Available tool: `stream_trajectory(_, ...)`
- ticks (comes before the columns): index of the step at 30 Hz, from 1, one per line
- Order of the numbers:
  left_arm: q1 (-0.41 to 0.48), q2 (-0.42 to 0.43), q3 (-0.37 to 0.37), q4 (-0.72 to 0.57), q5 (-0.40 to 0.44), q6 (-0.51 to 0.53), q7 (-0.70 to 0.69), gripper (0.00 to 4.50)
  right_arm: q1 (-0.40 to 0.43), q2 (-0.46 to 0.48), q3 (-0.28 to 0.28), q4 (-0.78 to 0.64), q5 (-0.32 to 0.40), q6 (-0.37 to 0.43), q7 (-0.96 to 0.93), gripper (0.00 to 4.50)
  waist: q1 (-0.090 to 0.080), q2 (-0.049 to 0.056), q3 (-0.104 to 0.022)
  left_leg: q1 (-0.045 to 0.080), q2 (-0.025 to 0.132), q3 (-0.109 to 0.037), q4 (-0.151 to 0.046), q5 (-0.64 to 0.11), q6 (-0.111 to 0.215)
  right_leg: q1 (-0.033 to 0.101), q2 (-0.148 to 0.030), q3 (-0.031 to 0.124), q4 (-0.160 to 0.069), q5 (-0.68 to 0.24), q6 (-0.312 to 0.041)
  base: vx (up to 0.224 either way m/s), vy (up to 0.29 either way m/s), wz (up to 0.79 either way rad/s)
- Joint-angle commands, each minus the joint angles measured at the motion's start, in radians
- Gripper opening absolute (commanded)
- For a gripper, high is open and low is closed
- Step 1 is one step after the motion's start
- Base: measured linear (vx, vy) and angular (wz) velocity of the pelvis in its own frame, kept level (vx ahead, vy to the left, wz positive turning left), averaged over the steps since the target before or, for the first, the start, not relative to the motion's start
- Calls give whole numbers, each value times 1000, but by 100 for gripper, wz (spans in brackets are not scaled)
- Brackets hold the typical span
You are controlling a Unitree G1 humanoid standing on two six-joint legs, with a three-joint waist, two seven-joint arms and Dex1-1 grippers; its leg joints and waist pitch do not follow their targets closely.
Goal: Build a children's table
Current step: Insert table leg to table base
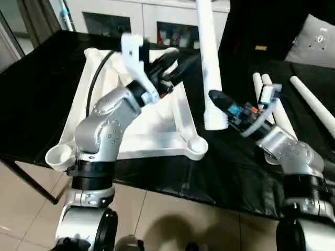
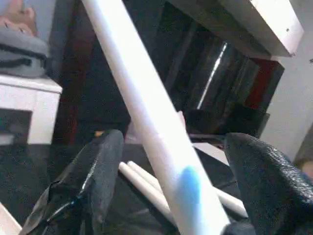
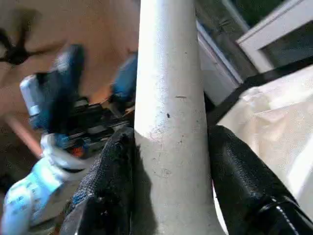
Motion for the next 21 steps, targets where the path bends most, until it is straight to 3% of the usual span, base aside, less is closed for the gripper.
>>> stream_trajectory(1, -1, -8, -15, -23, -15, 19, 13, 399, 19, 3, 15, -62, 29, 26, 7, 187, 1, -14, -85, 9, 53, -19, -65, -56, 88, 68, -89, 52, -87, -246, -146, 0, 0, 0)
stream_trajectory(5, 0, -12, -16, -27, -21, 32, 20, 422, 39, 7, 26, -103, 32, 41, -5, 187, -1, -13, -86, 7, 53, -19, -65, -46, 86, 68, -91, 51, -86, -223, -153, 0, 0, 0)
stream_trajectory(7, 0, -30, -8, -34, -49, 40, 32, 445, 61, 15, 69, -155, -16, -1, -50, 187, 0, -14, -88, 8, 55, -19, -65, -28, 86, 69, -90, 51, -82, -193, -154, 0, 0, 0)
stream_trajectory(12, 8, -51, -3, -41, -62, 54, 50, 450, 74, 22, 124, -193, -82, -45, -97, 187, 0, -14, -86, 8, 55, -18, -65, -35, 82, 68, -93, 52, -85, -196, -154, 0, 0, 0)
stream_trajectory(13, 27, -51, -28, -32, -20, 49, 75, 450, 79, 52, 161, -222, -155, -134, -143, 187, -1, -14, -86, 7, 56, -18, -66, -39, 79, 67, -92, 51, -85, -202, -147, 0, 0, 0)
stream_trajectory(16, 52, -67, -45, -5, 48, -19, 146, 433, 92, 74, 243, -260, -262, -226, -219, 187, -8, -13, -86, 8, 55, -20, -68, -46, 67, 66, -91, 52, -89, -214, -129, 0, 0, 0)
stream_trajectory(20, 57, -81, -37, 3, 67, -54, 180, 416, 100, 95, 268, -270, -302, -313, -237, 187, -11, -11, -89, 7, 56, -20, -68, -52, 67, 69, -92, 54, -86, -189, -125, 0, 0, 0)
stream_trajectory(21, 57, -86, -34, 9, 82, -74, 199, 416, 105, 101, 289, -261, -350, -388, -251, 187, -10, -9, -89, 8, 58, -20, -68, -55, 69, 67, -93, 54, -85, -182, -132, 0, 0, 0)
